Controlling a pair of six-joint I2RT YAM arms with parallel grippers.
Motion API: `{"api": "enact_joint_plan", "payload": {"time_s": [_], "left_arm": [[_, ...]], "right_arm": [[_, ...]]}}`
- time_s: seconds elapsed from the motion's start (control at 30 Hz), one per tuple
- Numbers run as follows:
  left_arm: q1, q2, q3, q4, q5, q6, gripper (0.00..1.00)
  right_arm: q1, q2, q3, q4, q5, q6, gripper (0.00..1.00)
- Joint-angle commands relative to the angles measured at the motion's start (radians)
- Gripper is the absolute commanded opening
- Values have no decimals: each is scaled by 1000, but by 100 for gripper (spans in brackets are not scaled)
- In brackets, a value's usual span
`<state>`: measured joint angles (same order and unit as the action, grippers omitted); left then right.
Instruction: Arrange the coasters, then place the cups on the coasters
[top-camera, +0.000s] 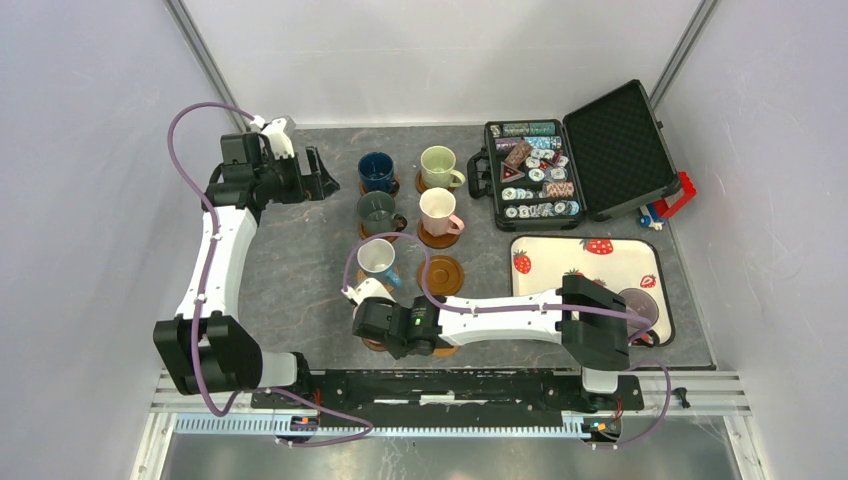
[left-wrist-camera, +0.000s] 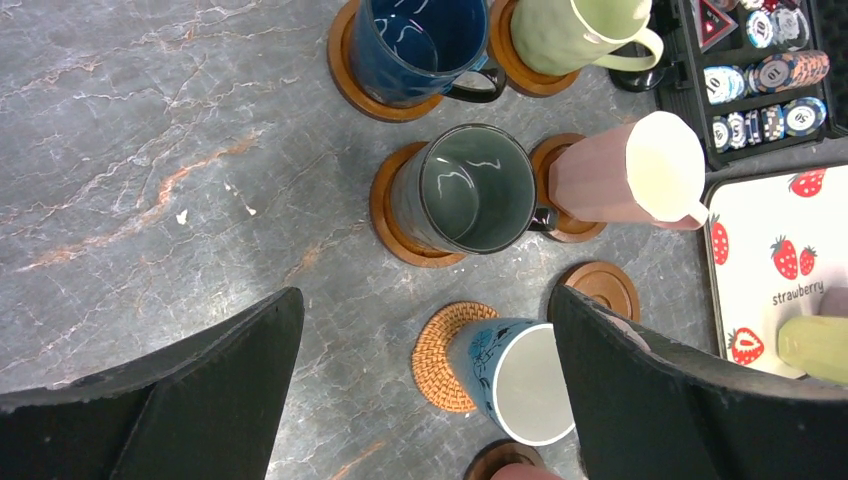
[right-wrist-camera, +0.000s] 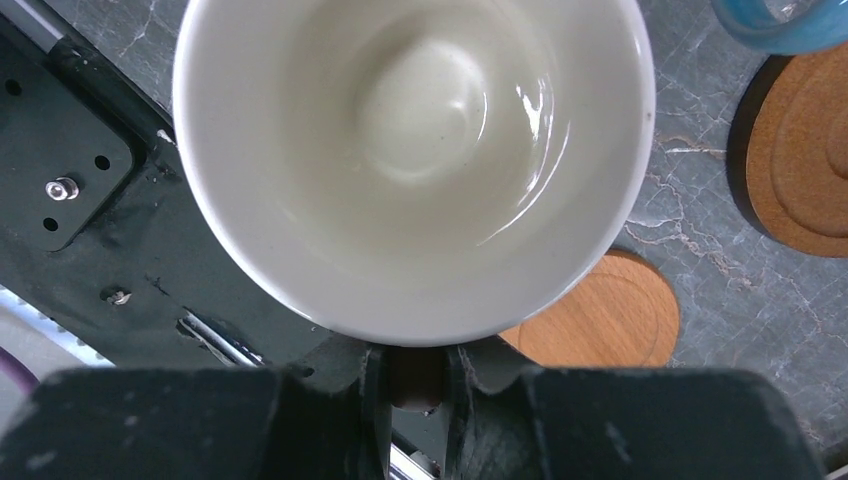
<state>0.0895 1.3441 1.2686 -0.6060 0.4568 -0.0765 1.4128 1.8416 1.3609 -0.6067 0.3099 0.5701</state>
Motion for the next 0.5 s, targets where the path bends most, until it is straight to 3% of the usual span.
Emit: {"api": "enact_joint_plan", "payload": {"time_s": [0.0, 0.47], "left_arm": [[5, 1, 3, 46, 40, -55, 100], [7, 13, -34, 80, 58, -69, 100]], "right_arm": [[6, -18, 9, 67, 6, 21, 25], [14, -87, -70, 103, -79, -20, 58]]}}
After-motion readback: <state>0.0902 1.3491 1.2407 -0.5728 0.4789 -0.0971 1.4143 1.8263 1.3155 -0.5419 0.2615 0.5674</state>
